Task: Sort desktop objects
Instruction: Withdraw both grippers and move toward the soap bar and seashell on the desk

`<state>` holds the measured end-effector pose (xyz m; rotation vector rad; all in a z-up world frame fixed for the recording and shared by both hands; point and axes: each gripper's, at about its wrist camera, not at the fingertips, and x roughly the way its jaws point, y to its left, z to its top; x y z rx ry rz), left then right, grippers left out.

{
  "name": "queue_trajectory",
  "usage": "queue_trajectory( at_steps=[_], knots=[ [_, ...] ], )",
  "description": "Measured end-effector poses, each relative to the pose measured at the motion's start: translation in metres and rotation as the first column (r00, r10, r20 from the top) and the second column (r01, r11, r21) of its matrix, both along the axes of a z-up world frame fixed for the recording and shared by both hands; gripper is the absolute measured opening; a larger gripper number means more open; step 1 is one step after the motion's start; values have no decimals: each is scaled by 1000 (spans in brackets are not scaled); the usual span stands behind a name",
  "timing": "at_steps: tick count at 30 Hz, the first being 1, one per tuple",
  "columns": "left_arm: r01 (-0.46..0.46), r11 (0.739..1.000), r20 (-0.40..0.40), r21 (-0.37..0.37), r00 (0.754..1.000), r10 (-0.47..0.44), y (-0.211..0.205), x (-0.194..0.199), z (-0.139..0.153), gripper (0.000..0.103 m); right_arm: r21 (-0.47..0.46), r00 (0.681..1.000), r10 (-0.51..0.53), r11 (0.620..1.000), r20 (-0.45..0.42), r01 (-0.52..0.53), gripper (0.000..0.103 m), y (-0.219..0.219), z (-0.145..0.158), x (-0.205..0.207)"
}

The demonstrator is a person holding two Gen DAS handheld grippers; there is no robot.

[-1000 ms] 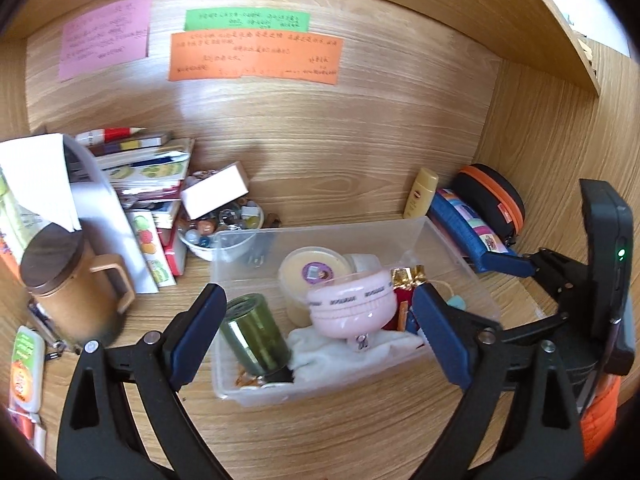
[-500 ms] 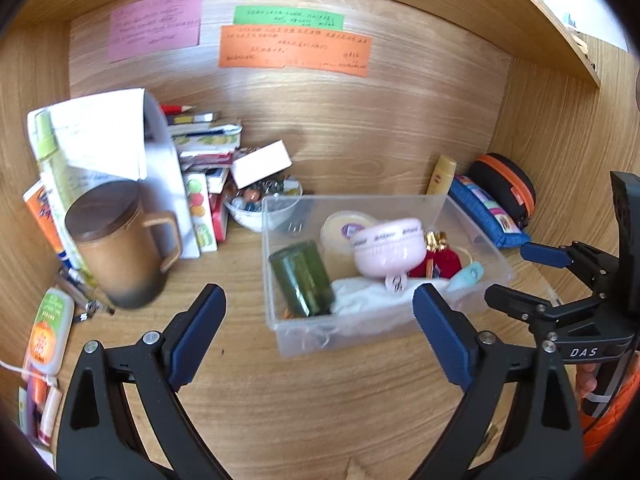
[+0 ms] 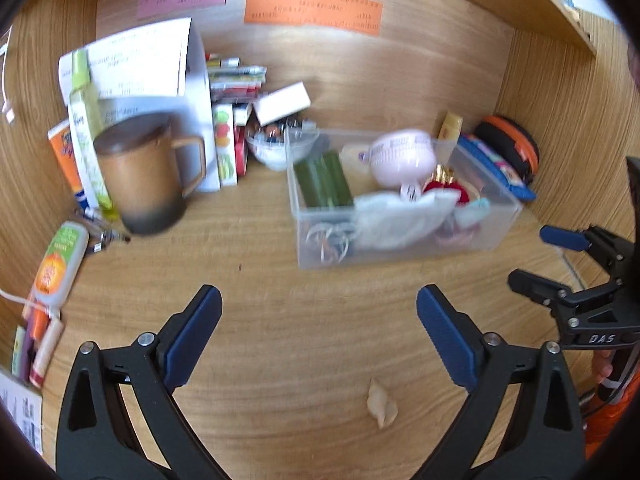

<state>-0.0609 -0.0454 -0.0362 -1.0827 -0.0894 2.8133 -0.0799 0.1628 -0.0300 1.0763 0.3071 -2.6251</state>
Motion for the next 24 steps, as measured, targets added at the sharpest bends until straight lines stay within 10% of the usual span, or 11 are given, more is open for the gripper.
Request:
queue_trajectory(
  at_steps=[24],
  knots=[
    [22,999,109,-39,994,-18,23,32,-49,99,-42,986,115,993,120,-111,88,-27,-56,44]
  ],
)
